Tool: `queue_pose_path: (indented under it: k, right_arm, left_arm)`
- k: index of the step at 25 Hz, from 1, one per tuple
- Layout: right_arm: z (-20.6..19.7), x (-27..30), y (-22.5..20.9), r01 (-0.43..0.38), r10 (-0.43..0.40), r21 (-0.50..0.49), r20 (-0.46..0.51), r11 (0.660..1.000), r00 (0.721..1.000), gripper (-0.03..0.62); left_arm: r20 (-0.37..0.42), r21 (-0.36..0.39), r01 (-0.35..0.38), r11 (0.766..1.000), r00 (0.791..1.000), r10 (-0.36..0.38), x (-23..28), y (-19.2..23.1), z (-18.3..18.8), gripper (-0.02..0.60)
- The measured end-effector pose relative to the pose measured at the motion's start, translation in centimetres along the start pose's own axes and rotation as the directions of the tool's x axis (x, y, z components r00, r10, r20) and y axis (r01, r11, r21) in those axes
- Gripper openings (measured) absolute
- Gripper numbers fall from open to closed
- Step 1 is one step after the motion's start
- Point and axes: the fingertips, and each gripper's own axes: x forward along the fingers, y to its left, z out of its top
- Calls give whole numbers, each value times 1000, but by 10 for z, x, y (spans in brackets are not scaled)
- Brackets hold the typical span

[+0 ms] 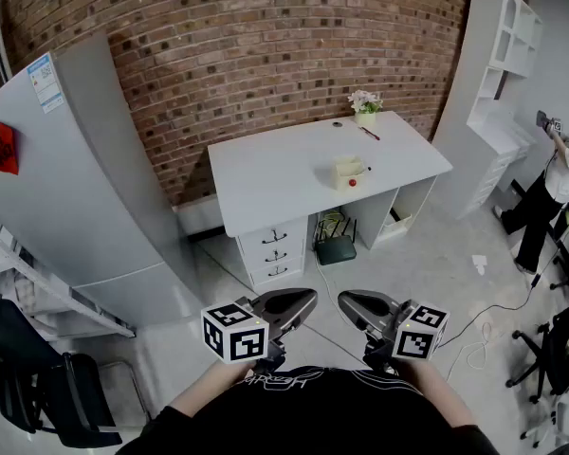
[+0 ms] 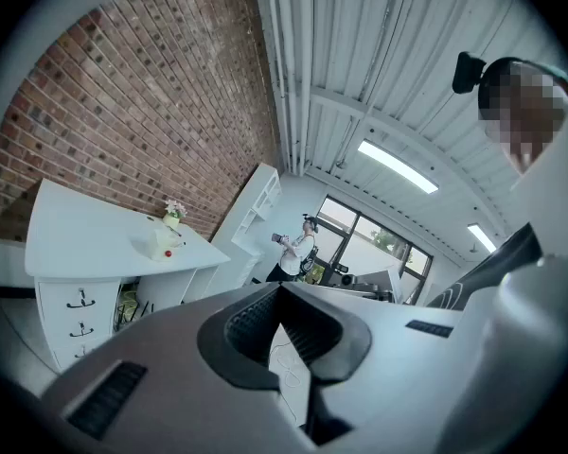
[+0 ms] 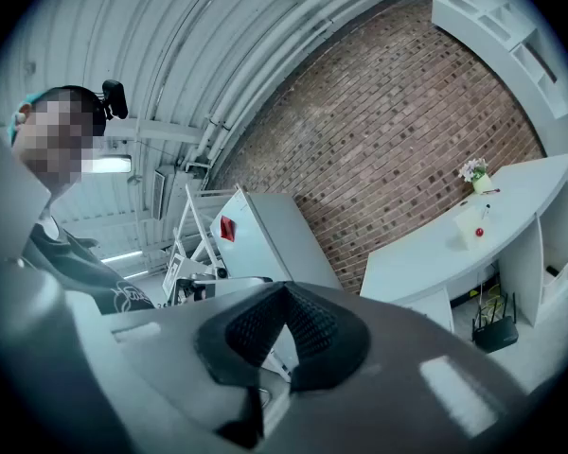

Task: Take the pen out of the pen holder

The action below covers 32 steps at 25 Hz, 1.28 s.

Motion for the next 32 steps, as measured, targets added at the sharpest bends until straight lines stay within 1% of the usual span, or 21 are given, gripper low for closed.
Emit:
queue_pose_path:
  k: [5,10,14,17,24,28,32]
  right_arm:
    - [-7,7,15,15,-15,-3,-3,1000,1000,3]
    - [-12,2,17,25,-25,25,-6,999,1000,3]
    - [-16,-1,12,43,-43,30,-5,999,999,3]
    - [-16,-1,5,46,-47,44,6,998,999,3]
    - [-12,-6,-20,44,-46,76,25,996,999,3]
    - [-5,-7,-44,37,-40,91,34,995,999,3]
    - [8,-4,-73,28,-32,98,36,995,999,3]
  left_arm:
    - [2,-9,11,1000,1000,-11,-16,0,-1,3]
    - [-10,-26,43,999,999,-43,-14,-4,-8,3]
    - [-20,-43,30,999,999,-31,-10,0,-15,3]
    - [-18,-46,13,999,1000,-13,-8,6,-13,3]
    - [-39,-44,-11,999,999,10,11,16,-9,3]
    - [-56,-41,-25,999,998,23,31,28,-6,3]
    - [-61,-40,-36,999,998,33,55,43,7,3]
